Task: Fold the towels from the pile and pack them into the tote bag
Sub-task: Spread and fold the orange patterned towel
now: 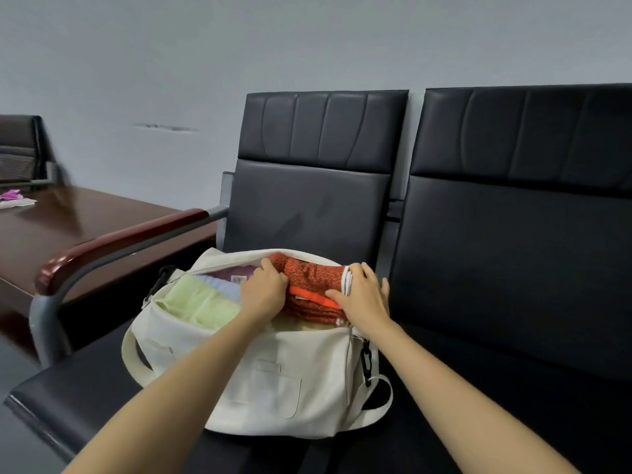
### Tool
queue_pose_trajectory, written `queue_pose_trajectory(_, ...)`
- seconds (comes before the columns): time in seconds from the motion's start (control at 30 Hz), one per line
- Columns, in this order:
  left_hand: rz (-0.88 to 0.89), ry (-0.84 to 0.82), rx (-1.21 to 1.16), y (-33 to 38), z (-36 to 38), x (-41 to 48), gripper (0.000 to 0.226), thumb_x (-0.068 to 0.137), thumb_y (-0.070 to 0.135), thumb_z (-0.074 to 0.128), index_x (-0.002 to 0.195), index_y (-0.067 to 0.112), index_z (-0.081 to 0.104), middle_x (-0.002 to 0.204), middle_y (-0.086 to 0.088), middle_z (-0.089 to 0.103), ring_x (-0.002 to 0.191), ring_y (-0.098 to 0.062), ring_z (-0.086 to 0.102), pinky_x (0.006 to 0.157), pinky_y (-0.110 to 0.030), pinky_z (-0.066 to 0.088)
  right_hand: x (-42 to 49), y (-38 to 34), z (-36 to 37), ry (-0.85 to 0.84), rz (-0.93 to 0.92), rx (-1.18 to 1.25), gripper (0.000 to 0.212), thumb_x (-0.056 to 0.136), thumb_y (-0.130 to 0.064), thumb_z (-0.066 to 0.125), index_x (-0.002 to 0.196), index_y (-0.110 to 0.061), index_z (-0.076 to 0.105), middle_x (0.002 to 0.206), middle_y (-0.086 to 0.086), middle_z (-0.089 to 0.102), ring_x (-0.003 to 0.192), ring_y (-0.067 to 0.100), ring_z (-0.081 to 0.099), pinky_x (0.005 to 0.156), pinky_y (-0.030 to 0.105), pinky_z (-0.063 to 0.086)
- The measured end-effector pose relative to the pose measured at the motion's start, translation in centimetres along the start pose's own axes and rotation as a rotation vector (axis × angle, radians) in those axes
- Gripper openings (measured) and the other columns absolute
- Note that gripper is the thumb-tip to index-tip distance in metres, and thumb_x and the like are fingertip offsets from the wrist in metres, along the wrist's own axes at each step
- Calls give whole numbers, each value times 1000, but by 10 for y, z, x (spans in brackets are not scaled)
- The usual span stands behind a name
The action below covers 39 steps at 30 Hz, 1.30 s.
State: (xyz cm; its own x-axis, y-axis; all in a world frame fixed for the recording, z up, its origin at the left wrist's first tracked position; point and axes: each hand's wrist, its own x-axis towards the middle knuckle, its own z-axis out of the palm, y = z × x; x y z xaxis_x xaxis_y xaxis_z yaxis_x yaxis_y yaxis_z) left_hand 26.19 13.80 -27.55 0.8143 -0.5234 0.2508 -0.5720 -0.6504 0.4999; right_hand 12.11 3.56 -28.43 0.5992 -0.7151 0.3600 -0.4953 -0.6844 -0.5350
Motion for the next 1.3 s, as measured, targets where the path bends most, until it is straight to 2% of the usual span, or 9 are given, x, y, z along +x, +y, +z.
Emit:
queue_pose_trajectory(0.13,27,41,91,2,-1,-3,43,95,24,47,128,0,34,131,-19,42,119,-39,46,97,-47,36,-4,-12,10,97,-47,-237,56,89,-41,62,135,-22,37,123,-1,62,139,20,27,116,46,8)
queue_pose_trajectory(0.23,245,91,173,-8,-5,-4,51,91,24,56,136,11,36,131,-12,37,121,-32,42,96,-42,36,-4,-5,12,115,-95,-354,56,90,-42,61,137,-22,36,122,-6,63,143,22,20,116,52,1)
queue_pose_trajectory(0.4,490,-142,308,-20,-7,-14,41,102,37,36,136,20,51,145,-7,35,127,-28,43,105,-37,31,1,4,4,70,-92,-476,54,90,-44,60,135,-22,41,129,-7,60,148,26,8,113,59,-7)
queue_pose_trajectory(0.53,402,-368,537,-22,-6,-6,58,101,51,22,153,28,14,160,-9,5,146,-25,11,116,-51,7,-8,14,11,173,-266,-645,51,73,-40,79,115,-15,66,106,2,70,122,29,53,108,60,28)
queue_pose_trajectory(0.7,303,-385,574,-13,15,-12,60,101,48,23,153,27,1,160,-10,-3,146,-31,3,114,-57,4,-28,22,25,241,-530,-589,21,67,-10,79,88,-12,73,107,8,68,106,27,62,97,45,47)
queue_pose_trajectory(0.83,360,-384,609,-17,2,-20,61,102,40,28,154,23,2,160,-14,-7,147,-30,-4,116,-52,4,-26,25,14,-57,-483,-607,37,97,-24,51,133,-20,56,139,-6,54,142,18,31,117,44,19)
queue_pose_trajectory(0.93,559,-320,633,-30,-12,-26,62,97,45,10,148,15,28,160,-14,9,148,-25,3,119,-45,9,-19,31,-4,-245,-467,-571,46,105,-35,25,150,-24,30,156,-12,28,148,9,2,118,38,-6)
queue_pose_trajectory(1.2,448,-552,600,-18,-4,-11,56,104,40,17,152,12,17,161,-10,-3,148,-27,-7,117,-49,12,-15,39,-12,-397,-305,-572,49,105,-43,18,152,-29,22,159,-16,14,147,5,-6,118,51,-8)
queue_pose_trajectory(1.3,431,-588,553,-12,-10,-12,49,104,35,24,145,10,33,158,-17,12,147,-32,-2,117,-52,10,-21,33,-22,-420,-335,-455,46,104,-40,25,148,-26,33,157,-13,22,147,6,-1,119,46,-5)
